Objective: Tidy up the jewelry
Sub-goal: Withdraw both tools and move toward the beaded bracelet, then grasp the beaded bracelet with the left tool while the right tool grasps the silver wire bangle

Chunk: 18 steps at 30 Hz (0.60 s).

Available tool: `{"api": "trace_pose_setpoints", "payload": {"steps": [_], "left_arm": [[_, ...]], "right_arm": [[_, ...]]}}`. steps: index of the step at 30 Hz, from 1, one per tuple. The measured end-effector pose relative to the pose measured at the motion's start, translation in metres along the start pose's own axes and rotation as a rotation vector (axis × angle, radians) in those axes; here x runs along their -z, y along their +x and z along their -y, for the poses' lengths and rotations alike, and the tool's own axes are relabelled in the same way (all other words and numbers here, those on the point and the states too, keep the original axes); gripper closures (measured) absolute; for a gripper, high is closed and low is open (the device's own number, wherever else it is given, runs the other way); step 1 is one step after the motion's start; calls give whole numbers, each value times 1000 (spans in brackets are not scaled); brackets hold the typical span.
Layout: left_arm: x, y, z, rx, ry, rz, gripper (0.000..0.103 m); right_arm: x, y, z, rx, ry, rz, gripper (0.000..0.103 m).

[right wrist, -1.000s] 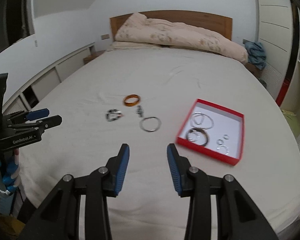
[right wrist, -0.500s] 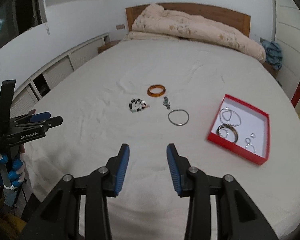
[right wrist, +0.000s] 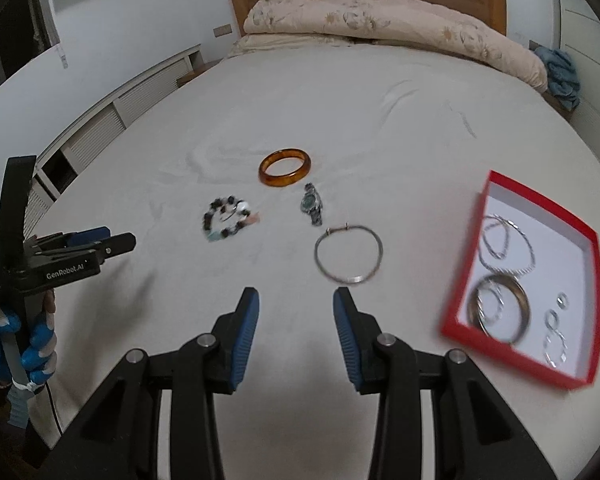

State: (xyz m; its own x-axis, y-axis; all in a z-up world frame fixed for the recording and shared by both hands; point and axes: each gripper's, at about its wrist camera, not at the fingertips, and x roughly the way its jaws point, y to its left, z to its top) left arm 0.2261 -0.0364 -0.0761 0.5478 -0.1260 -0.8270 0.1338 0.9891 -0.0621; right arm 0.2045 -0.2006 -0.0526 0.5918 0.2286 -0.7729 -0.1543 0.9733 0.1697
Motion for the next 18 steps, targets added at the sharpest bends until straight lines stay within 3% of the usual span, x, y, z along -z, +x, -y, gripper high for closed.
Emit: {"api": "trace_pose_setpoints", "payload": {"steps": [9, 18], "left_arm": [[-30, 56, 13, 28, 30, -24, 49], [-37, 88, 18, 53, 70, -65, 59]], "right_arm": [[-10, 52, 22, -14, 35, -26, 66], [-10, 85, 26, -38, 20, -64, 67]]}}
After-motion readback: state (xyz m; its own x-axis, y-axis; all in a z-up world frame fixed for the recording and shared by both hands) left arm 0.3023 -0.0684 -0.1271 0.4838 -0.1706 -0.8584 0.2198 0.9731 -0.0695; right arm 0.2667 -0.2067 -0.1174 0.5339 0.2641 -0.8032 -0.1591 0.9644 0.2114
